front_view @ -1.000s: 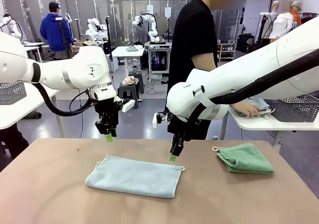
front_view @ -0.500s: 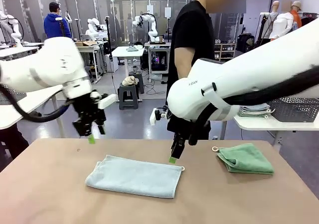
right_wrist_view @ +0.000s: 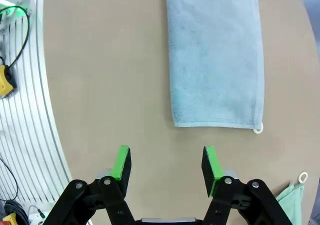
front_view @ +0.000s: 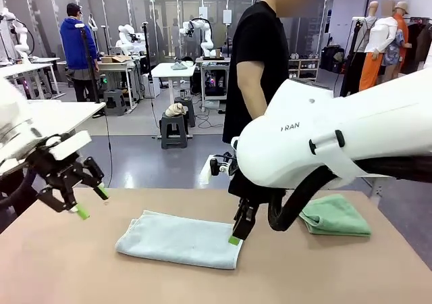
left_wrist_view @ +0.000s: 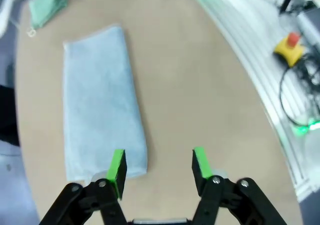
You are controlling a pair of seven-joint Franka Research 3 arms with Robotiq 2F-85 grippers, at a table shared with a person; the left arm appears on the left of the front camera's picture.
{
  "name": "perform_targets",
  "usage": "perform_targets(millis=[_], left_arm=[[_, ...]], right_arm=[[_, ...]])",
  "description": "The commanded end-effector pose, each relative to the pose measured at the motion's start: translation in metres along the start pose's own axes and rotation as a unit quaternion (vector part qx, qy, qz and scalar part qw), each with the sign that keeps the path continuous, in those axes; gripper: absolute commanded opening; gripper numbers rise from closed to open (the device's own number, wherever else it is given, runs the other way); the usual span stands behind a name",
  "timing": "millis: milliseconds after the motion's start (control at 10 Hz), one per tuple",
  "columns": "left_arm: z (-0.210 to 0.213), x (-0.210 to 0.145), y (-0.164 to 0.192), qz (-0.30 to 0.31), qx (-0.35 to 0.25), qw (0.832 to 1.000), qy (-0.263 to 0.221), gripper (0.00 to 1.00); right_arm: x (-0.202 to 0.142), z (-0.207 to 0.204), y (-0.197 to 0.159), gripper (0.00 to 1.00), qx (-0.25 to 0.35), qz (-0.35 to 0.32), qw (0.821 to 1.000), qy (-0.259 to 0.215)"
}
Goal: Fold the towels and place them in the basket.
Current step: When a person lays out a Towel with hook on the table, fold it in half twice.
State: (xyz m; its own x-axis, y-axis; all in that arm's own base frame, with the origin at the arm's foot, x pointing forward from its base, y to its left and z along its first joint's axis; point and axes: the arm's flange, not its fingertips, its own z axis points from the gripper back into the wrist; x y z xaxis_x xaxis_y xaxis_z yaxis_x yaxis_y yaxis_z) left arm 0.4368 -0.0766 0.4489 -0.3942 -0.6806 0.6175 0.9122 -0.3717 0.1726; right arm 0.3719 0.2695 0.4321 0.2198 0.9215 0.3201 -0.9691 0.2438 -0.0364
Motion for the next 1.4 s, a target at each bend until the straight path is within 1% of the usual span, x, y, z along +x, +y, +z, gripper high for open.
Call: perform_targets(millis=[0,100,200,300,400,500,600,700,800,900,1000,1100,1200,1300], left_arm=[[-0.007,-0.016,-0.013,-0.005,0.004,0.995,-0.103,0.67],[-0.007,-0.023,-0.015,0.015,0.002,0.990,-0.142,0.67],[-0.008,-0.027,-0.016,0.021,0.005,0.986,-0.163,0.67],[-0.010,-0.031,-0.016,0.028,0.009,0.983,-0.181,0.67],[-0.008,-0.033,-0.016,0.043,0.007,0.978,-0.202,0.67],[-0.006,-0.033,-0.017,0.064,0.000,0.973,-0.222,0.67],[-0.004,-0.031,-0.017,0.081,0.000,0.970,-0.231,0.67],[-0.003,-0.030,-0.016,0.096,-0.001,0.967,-0.238,0.67],[-0.001,-0.029,-0.014,0.119,0.000,0.961,-0.249,0.67],[0.002,-0.030,-0.013,0.150,0.001,0.948,-0.280,0.67],[0.003,-0.031,-0.013,0.171,0.003,0.939,-0.300,0.67],[0.002,-0.032,-0.015,0.181,0.005,0.935,-0.305,0.67],[0.002,-0.033,-0.015,0.174,0.013,0.940,-0.293,0.67],[0.000,-0.029,-0.017,0.169,0.018,0.951,-0.259,0.67]], right_arm=[[0.006,-0.007,-0.021,0.71,-0.001,-0.008,1.000,0.004],[0.000,0.000,0.000,0.72,0.000,0.000,1.000,0.000],[0.007,0.005,-0.003,0.72,-0.006,-0.087,0.996,-0.034],[0.009,0.008,-0.007,0.72,-0.014,-0.183,0.979,-0.083],[0.009,0.007,-0.008,0.72,-0.011,-0.278,0.949,-0.147],[0.010,0.003,-0.007,0.72,-0.002,-0.379,0.901,-0.211],[0.010,-0.004,-0.004,0.72,-0.012,-0.436,0.870,-0.230],[0.008,-0.010,-0.002,0.72,-0.004,-0.494,0.836,-0.236],[0.007,-0.015,-0.005,0.72,-0.004,-0.562,0.797,-0.221],[0.004,-0.017,-0.008,0.72,0.009,-0.596,0.778,-0.200],[0.002,-0.015,-0.011,0.72,0.008,-0.613,0.764,-0.199],[0.001,-0.014,-0.013,0.72,-0.006,-0.623,0.756,-0.200],[0.002,-0.013,-0.016,0.72,-0.017,-0.619,0.759,-0.201],[-0.010,-0.018,-0.017,0.72,0.011,-0.609,0.769,-0.193]])
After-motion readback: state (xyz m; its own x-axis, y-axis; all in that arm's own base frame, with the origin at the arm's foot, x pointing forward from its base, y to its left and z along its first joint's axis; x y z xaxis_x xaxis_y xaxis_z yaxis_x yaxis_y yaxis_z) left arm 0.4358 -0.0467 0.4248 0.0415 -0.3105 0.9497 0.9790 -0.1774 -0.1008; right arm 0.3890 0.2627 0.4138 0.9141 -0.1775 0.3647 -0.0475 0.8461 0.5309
